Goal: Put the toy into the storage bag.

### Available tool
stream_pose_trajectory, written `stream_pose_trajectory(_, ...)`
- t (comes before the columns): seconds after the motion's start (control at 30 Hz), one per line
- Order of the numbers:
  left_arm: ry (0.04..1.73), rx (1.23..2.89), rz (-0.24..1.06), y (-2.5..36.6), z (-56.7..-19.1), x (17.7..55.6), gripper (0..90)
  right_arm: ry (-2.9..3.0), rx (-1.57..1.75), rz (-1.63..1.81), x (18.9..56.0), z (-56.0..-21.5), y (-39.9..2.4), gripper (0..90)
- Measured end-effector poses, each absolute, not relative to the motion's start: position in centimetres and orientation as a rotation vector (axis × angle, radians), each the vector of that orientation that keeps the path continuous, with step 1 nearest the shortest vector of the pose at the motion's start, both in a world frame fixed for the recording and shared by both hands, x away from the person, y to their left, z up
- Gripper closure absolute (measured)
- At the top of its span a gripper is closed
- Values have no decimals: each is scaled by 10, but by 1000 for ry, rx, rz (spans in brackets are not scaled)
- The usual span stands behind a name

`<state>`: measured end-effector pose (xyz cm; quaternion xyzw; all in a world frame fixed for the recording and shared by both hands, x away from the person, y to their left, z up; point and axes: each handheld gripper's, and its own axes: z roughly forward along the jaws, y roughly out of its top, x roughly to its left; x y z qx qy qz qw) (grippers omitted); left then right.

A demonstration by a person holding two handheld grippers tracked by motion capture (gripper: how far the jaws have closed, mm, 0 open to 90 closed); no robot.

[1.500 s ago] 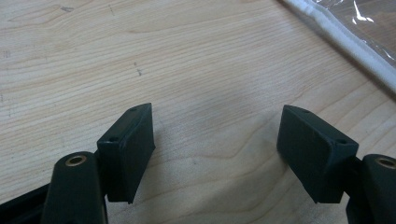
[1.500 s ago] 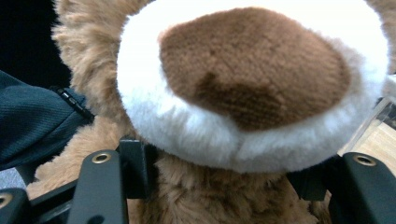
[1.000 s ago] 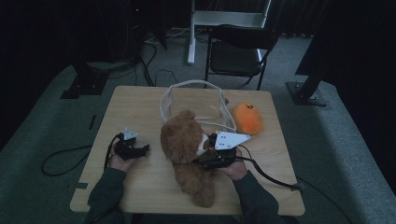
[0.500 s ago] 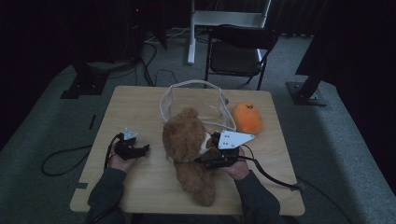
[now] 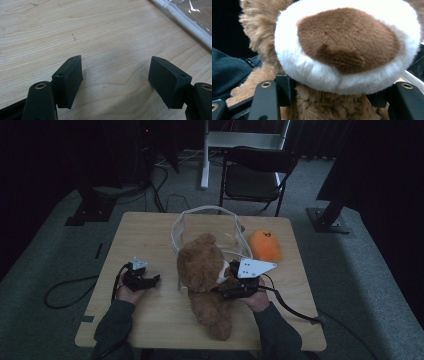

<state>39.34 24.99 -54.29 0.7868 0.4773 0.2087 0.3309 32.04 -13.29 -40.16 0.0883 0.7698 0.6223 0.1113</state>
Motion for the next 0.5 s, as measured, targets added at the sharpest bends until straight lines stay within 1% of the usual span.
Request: stream_pose_trajectory(0.5,1248,2057,545,250,-543,393,278,2244,286,1828,321,-392,-145,367)
